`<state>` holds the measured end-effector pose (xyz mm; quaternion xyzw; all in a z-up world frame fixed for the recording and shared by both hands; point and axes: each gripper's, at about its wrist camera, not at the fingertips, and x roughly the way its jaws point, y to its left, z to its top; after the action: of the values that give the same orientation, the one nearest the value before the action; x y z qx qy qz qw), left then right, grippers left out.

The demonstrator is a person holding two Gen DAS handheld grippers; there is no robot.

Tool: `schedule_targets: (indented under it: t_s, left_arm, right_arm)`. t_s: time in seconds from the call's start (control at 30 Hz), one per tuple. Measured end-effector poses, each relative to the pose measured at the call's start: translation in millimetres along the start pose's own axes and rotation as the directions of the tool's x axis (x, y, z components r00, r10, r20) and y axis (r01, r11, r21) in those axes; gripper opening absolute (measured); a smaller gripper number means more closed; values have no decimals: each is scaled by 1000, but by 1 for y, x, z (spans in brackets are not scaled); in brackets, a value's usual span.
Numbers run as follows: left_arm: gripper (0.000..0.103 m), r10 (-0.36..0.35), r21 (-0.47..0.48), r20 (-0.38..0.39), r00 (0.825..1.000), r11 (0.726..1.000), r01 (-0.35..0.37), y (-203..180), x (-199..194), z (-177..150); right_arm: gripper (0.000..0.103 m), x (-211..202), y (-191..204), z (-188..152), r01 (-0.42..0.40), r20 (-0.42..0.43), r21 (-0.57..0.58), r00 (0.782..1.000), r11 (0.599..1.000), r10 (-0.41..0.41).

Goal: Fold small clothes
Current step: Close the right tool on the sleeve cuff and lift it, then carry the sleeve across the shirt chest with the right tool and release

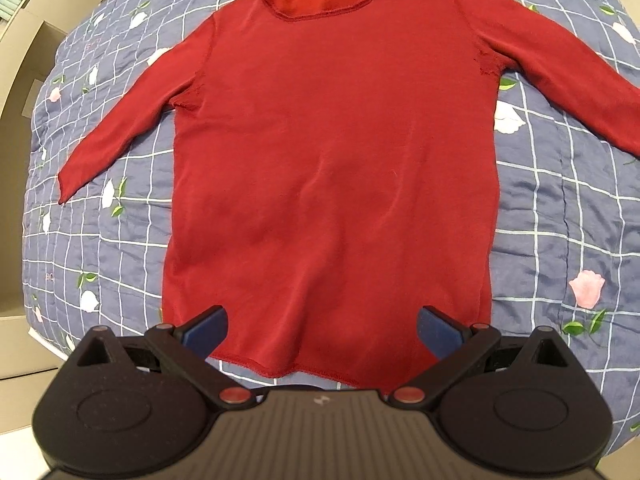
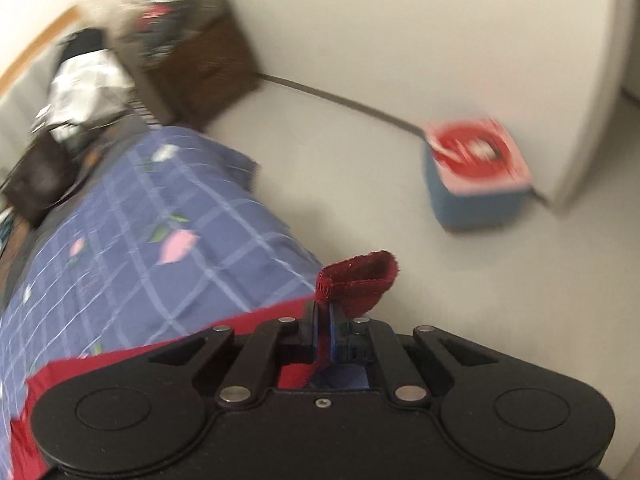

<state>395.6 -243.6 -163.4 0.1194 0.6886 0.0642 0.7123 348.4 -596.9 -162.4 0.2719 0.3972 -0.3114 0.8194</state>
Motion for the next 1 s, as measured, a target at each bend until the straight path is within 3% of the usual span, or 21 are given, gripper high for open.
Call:
schedule_targets:
  t_s: [0.23,0.53,0.73,0.83,0.87,1.0]
  left_arm:
    - [103,-15,6,43,999,1000,15,12,-11,-6]
    - [103,-90,-64,39,995,994,92,64,0,-20]
    - [103,-106,-98,44,993,989,110,121,11,-32]
    - [103,-102,-131,48,994,986,107,156,15,-39]
    - [103,-131,-139,60,990,981,138,166,17,-41]
    - [103,-110,-200,40,993,973,116,211,29,-49]
  right_arm:
    - [5,-39,60,6,-80,91,-220,991,972,103]
    - [5,-85,180,-12,-184,122,-442,957,878,262]
    - [5,-116,282,-54,-250,90,-589,925,769,369]
    - [5,-123,333,-86,-285,50,-656,907,699,417]
    - [5,-125,352,-101,-301,30,-681,900,668,435]
    - [5,-129,406,-158,-342,-49,-751,882,565,469]
